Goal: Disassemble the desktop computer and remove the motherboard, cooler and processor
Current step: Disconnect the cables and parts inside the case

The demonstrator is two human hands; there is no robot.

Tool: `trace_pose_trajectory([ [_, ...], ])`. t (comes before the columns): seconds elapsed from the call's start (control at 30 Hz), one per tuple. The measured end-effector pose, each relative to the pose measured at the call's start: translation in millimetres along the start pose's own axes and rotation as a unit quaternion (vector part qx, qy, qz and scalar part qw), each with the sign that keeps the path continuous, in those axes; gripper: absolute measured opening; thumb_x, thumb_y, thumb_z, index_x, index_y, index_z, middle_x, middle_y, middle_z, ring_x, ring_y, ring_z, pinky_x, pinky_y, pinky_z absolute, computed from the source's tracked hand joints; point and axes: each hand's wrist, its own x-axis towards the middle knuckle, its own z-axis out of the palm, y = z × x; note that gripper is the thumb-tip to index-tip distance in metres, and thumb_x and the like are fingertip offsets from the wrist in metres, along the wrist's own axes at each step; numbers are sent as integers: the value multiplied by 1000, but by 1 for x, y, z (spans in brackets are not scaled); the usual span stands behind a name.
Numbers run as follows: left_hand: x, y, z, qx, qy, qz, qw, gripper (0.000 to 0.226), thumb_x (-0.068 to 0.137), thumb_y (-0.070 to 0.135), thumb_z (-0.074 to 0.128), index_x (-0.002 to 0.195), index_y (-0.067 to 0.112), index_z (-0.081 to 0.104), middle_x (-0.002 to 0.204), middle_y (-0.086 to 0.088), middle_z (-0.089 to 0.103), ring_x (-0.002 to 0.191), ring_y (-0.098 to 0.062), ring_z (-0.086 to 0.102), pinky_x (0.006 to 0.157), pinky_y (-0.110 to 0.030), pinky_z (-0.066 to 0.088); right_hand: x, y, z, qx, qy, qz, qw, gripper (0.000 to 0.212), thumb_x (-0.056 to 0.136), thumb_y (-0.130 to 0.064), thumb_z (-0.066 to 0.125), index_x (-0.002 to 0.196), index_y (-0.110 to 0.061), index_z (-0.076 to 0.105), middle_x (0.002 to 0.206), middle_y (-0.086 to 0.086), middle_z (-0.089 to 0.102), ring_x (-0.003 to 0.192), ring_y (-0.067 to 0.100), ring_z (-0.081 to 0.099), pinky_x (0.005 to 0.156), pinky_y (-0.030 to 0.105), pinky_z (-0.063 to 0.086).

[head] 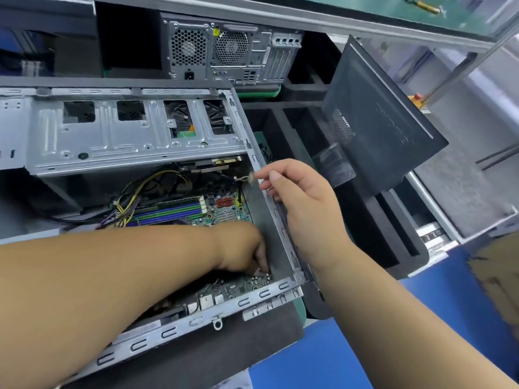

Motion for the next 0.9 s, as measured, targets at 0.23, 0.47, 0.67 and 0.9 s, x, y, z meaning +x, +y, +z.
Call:
trace_pose_trajectory([
  [0.23,0,-5,-11,-12,-38,13,999,27,82,18,68,102,34,77,87,18,73,66,4,55,68,-11,43,3,11,10,-3,1,8,1000,22,92,-18,51,89,-24,73,86,-2,67,89,11,62,85,26,47],
  [0.47,1,-4,-18,17,-108,33,993,22,82,12,68,99,23,76,85,10,72,62,2,53,58,-12,37,5,13,13,-22,14,6,1000,23,92,-16,52,88,-24,72,84,-5,67,89,9,63,84,22,47],
  [0.67,-2,-17,-44,50,-102,-39,993,23,87,16,69,110,18,72,108,2,71,82,-7,55,50,-5,33,5,14,12,-32,20,8,999,23,93,-15,51,87,-24,72,83,-7,67,90,8,63,84,27,46],
  [0.9,-1,-24,-60,112,-117,-79,984,27,93,24,63,117,14,69,116,3,68,100,-12,61,56,-15,38,5,13,12,-44,25,12,999,23,92,-16,51,85,-22,72,83,-12,67,91,7,63,87,30,48],
])
